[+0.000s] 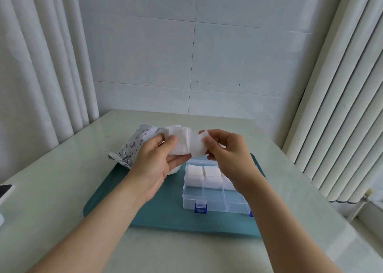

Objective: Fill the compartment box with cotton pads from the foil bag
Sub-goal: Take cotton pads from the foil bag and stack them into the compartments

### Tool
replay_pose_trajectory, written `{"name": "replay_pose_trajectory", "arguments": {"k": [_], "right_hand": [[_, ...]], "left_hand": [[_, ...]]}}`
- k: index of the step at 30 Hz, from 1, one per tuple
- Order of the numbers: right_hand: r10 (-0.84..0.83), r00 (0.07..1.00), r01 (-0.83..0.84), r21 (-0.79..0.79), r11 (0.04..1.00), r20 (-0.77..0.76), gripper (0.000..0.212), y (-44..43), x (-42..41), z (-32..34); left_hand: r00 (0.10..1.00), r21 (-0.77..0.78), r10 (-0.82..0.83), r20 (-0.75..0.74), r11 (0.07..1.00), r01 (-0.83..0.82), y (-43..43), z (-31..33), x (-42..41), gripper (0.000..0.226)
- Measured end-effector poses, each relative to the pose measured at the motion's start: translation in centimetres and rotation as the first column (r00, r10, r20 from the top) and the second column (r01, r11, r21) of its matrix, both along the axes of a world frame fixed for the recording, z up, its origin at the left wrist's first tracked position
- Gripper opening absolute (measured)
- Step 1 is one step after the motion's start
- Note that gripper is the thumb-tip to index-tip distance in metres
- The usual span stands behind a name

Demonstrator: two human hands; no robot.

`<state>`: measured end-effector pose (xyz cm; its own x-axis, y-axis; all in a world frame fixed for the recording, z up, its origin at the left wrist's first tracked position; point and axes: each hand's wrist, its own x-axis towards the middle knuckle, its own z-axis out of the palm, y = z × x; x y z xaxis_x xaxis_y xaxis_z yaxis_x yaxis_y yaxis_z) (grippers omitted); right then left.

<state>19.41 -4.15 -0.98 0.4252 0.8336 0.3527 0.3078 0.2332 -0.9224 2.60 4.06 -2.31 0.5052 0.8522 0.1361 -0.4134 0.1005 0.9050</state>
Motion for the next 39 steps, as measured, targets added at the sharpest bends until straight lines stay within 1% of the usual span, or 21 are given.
{"name": "replay_pose_trajectory", "arguments": {"k": [3, 6, 9, 12, 15, 19, 22, 24, 28, 30, 34, 36, 39], "right_hand": [[-0.079, 0.995, 0.081, 0.03, 0.996, -0.068, 0.022, 0.2, 0.1, 0.0], [-0.053, 0.985, 0.064, 0.06, 0.996, -0.164, 0.021, 0.2, 0.0, 0.1], [-0.017, 0.982, 0.029, 0.062, 0.998, -0.19, 0.021, 0.5, -0.8, 0.0], [0.011, 0.986, -0.007, 0.024, 1.0, -0.169, 0.023, 0.9, -2.5, -0.6], [-0.039, 0.991, 0.037, -0.024, 0.999, -0.129, 0.026, 1.2, -4.0, -1.2], [-0.145, 0.982, 0.142, -0.031, 0.989, -0.118, 0.026, 1.4, -4.5, -1.7], [-0.202, 0.975, 0.2, -0.033, 0.979, -0.091, 0.026, 1.5, -4.7, -1.8], [-0.238, 0.97, 0.238, -0.016, 0.971, -0.053, 0.024, 1.5, -4.8, -1.8], [-0.328, 0.941, 0.325, 0.053, 0.944, 0.081, 0.022, 1.5, -5.0, -1.9], [-0.353, 0.928, 0.346, 0.073, 0.935, 0.121, 0.019, 1.5, -5.1, -1.9], [-0.289, 0.948, 0.276, 0.103, 0.955, 0.135, 0.01, 1.3, -5.2, -1.9], [-0.272, 0.954, 0.26, 0.11, 0.959, 0.125, 0.014, 1.3, -4.9, -1.9], [-0.322, 0.937, 0.298, 0.172, 0.939, 0.135, 0.022, 1.5, -3.7, -1.5]], "left_hand": [[0.998, -0.002, 0.063, -0.012, 0.998, -0.063, 0.1, 0.0, -0.1, 0.024], [0.996, 0.019, 0.084, -0.026, 0.996, -0.084, -0.1, -0.1, 0.0, 0.025], [0.993, 0.053, 0.099, -0.059, 0.994, -0.096, -0.2, -0.5, 0.5, 0.026], [0.989, 0.081, 0.116, -0.087, 0.991, -0.109, -0.1, -1.1, 1.1, 0.026], [0.992, 0.082, 0.092, -0.082, 0.993, -0.085, -0.3, -1.2, 1.3, 0.028], [1.0, 0.002, 0.009, 0.017, 1.0, -0.009, -0.9, -0.5, 1.1, 0.032], [0.998, -0.029, -0.015, 0.064, 0.999, 0.017, -1.1, -0.3, 1.1, 0.034], [0.997, -0.048, -0.026, 0.078, 0.998, 0.029, -1.1, -0.3, 1.1, 0.036], [0.986, -0.102, -0.09, 0.138, 0.989, 0.105, -1.3, 0.3, 0.9, 0.04], [0.981, -0.094, -0.109, 0.161, 0.988, 0.125, -1.5, 0.4, 0.7, 0.04], [0.994, -0.045, -0.025, 0.107, 0.999, 0.03, -1.2, -0.1, 0.7, 0.032], [0.997, -0.038, 0.009, 0.082, 0.999, -0.006, -1.0, -0.2, 0.7, 0.031], [0.994, -0.034, 0.098, 0.039, 0.995, -0.096, -0.7, -0.1, 0.5, 0.029]]}}
